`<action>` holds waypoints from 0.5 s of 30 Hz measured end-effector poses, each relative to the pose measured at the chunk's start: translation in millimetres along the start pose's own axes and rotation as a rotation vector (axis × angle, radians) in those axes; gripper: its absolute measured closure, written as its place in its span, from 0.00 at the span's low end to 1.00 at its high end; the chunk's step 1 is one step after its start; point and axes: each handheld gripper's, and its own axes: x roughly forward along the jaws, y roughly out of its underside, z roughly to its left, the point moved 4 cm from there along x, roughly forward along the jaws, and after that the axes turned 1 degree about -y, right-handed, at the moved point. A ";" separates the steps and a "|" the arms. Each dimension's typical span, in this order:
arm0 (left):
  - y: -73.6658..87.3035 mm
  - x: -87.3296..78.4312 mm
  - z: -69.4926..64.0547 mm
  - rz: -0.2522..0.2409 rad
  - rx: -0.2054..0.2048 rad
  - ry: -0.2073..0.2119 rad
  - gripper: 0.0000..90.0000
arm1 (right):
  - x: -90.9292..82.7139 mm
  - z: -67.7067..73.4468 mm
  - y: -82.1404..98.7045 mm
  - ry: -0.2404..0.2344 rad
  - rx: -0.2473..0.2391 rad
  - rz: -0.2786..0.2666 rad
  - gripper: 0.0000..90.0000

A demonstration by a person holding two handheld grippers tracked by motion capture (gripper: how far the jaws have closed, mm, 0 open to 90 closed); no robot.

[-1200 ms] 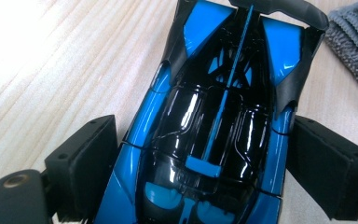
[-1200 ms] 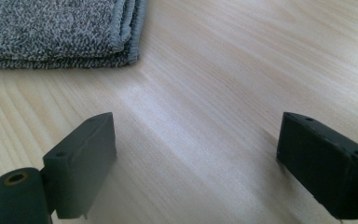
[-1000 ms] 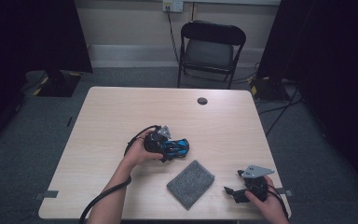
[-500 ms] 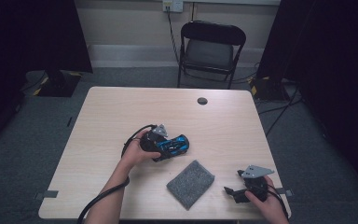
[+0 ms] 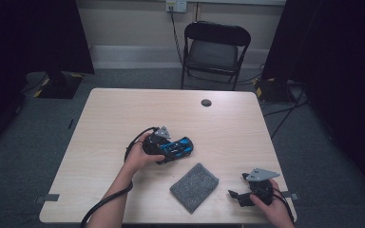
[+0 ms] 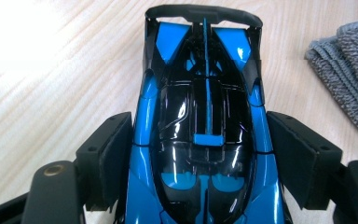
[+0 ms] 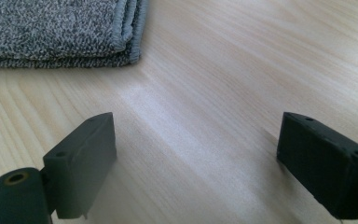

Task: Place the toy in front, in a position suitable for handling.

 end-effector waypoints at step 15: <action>0.8 2.4 -3.6 0.033 0.008 -0.040 0.26 | 0.0 0.0 0.0 0.000 0.000 0.000 0.12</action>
